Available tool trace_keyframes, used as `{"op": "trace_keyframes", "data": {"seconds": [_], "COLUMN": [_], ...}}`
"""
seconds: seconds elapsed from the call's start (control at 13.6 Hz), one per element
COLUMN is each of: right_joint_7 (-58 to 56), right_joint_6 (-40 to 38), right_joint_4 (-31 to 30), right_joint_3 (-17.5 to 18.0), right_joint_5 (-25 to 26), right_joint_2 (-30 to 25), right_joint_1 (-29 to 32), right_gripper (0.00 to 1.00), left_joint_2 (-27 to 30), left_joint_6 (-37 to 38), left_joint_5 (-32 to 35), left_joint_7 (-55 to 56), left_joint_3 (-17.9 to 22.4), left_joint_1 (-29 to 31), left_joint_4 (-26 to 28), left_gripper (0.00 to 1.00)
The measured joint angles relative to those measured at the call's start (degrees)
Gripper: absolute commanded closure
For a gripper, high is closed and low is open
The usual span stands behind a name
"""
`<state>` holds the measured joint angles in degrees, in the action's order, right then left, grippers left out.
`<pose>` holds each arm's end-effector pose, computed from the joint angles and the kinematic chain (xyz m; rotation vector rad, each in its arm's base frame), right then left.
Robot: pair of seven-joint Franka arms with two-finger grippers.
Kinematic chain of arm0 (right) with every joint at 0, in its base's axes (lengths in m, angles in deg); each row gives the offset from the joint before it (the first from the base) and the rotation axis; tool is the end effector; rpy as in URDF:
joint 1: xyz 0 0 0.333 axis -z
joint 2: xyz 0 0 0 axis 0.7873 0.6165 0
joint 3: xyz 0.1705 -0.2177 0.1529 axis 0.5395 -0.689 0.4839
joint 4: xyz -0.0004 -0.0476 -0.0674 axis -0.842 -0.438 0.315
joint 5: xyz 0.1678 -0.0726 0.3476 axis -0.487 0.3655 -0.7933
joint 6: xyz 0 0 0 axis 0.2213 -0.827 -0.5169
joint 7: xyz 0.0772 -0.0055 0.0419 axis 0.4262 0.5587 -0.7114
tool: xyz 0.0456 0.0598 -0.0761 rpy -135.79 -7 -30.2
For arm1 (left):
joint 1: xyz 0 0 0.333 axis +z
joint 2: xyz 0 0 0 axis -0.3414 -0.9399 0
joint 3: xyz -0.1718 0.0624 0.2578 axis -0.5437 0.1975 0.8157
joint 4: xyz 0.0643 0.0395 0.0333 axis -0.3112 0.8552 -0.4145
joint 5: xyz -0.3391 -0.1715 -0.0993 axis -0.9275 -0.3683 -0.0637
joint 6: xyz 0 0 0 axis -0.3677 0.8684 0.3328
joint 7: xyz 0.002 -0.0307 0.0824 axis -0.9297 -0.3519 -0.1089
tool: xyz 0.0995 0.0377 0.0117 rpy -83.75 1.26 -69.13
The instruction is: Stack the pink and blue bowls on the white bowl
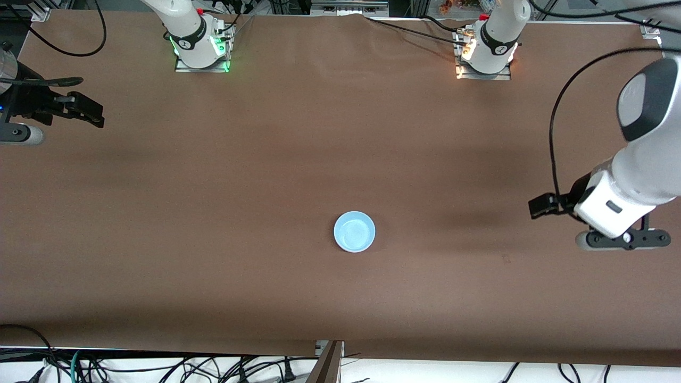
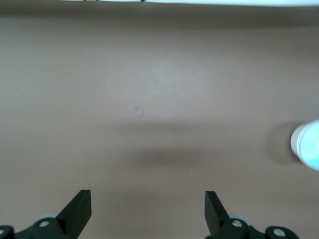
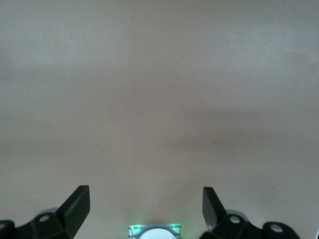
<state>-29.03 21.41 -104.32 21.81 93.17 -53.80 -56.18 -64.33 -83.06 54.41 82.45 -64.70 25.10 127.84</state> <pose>0.5685 0.0404 0.6299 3.0576 0.0196 -0.2122 0.6819 -0.0819 0.5574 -3.1117 0.0108 0.0468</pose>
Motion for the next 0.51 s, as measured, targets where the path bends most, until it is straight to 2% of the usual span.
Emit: {"op": "trace_keyframes", "data": {"seconds": [0.22, 0.37, 0.51], "right_joint_7": [-1.4, -1.4, -1.4], "right_joint_6": [0.0, 0.0, 0.0], "right_joint_4": [-1.7, -2.0, -2.1], "right_joint_3": [0.1, 0.3, 0.3], "right_joint_5": [-0.2, -0.6, -0.6], "right_joint_2": [-0.6, -0.6, -0.6], "right_joint_1": [0.4, 0.4, 0.5], "right_gripper": [0.00, 0.00, 0.00], "left_joint_2": [2.9, 4.7, 7.2], "left_joint_6": [4.1, 4.0, 1.3], "left_joint_5": [-0.4, -3.6, -4.9], "left_joint_7": [-5.4, -7.1, -7.9], "left_joint_3": [-0.1, -0.2, -0.3], "left_joint_1": [1.1, 3.4, 5.5], "left_joint_4": [0.6, 2.4, 6.5], "left_gripper": [0.01, 0.01, 0.01]}}
